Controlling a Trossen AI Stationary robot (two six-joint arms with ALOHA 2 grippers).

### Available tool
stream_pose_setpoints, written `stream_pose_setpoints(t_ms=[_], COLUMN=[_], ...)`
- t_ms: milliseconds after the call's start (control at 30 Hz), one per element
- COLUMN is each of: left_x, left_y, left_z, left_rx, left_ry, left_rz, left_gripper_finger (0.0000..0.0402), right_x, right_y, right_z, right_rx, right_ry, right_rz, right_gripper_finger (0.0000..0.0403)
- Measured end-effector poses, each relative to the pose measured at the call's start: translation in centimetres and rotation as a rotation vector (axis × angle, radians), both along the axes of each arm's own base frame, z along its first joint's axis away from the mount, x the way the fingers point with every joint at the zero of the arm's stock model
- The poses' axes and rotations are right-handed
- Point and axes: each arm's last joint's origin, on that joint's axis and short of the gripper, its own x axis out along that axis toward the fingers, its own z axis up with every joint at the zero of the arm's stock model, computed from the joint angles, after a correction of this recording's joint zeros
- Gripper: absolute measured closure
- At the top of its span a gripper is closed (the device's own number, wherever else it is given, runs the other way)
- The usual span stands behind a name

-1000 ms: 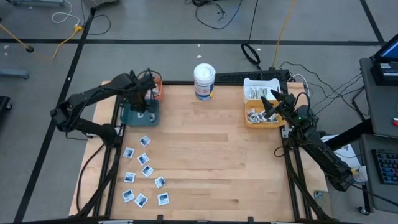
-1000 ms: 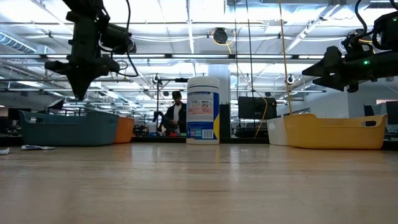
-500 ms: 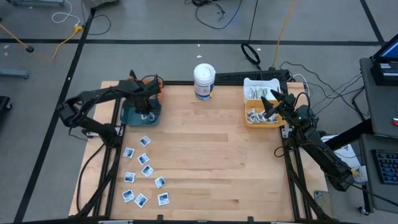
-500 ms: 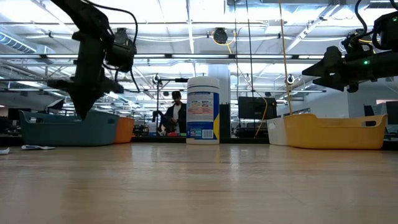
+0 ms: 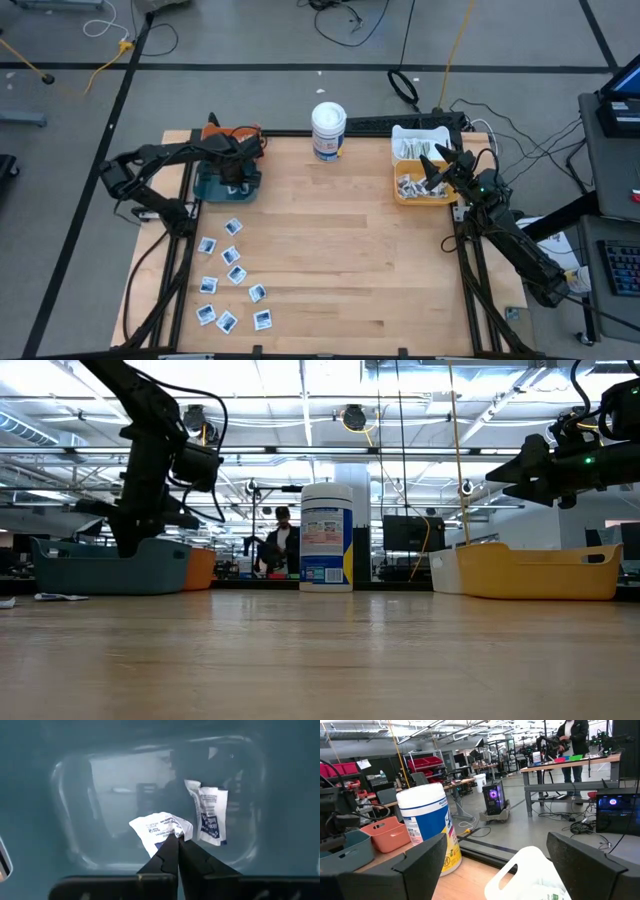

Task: Pick & Place First Aid Supplies
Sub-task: Put the blue pad into the blue bin

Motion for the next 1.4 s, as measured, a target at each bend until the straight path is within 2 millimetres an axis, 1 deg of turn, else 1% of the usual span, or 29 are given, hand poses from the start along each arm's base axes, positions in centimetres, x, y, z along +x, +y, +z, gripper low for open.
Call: stream_pose_setpoints(t_ms=[67, 133, 267, 433, 533, 600, 767, 867, 1033, 1200, 1400], left_x=[0.0, 0.0, 0.1, -0.2, -0.5, -0.7, -1.2, -1.0, -0.3, 0.9, 2.2], left_y=[0.0, 0.0, 0.0, -0.1, -0.2, -0.5, -1.4, -2.5, -4.3, -6.9, -10.8], left_z=[0.0, 0.0, 0.0, 0.6, 1.4, 2.0, 3.3, 4.0, 4.8, 4.8, 4.7], left_rx=[0.008, 0.007, -0.005, -0.020, -0.020, -0.032, -0.107, -0.171, -0.199, -0.232, -0.243], left_ry=[0.003, 0.002, -0.012, -0.056, -0.085, -0.092, -0.122, -0.159, -0.179, -0.189, -0.155], left_rz=[0.009, 0.016, 0.008, -0.003, -0.036, -0.059, -0.175, -0.308, -0.491, -0.584, -0.650], left_gripper_finger=[0.0389, 0.0370, 0.0308, 0.0223, 0.0189, 0.0177, 0.0173, 0.0182, 0.0203, 0.0217, 0.0220], right_x=[0.0, 0.0, 0.0, 0.0, 0.0, 0.0, 0.0, 0.0, 0.0, 0.0, 0.0], right_y=[0.0, 0.0, 0.0, 0.0, 0.0, 0.0, 0.0, 0.0, 0.0, 0.0, 0.0], right_z=[0.0, 0.0, 0.0, 0.0, 0.0, 0.0, 0.0, 0.0, 0.0, 0.0, 0.0], right_rx=[0.000, 0.000, 0.000, 0.000, 0.000, 0.000, 0.000, 0.000, 0.000, 0.000, 0.000], right_ry=[0.000, -0.001, 0.000, 0.000, 0.000, 0.000, -0.001, 0.000, 0.000, 0.000, 0.000], right_rz=[0.001, 0.000, 0.001, 0.001, 0.000, 0.000, 0.000, 0.000, 0.001, 0.001, 0.001], right_gripper_finger=[0.0066, 0.0066, 0.0066, 0.0066, 0.0066, 0.0066, 0.0066, 0.0066, 0.0066, 0.0066, 0.0066])
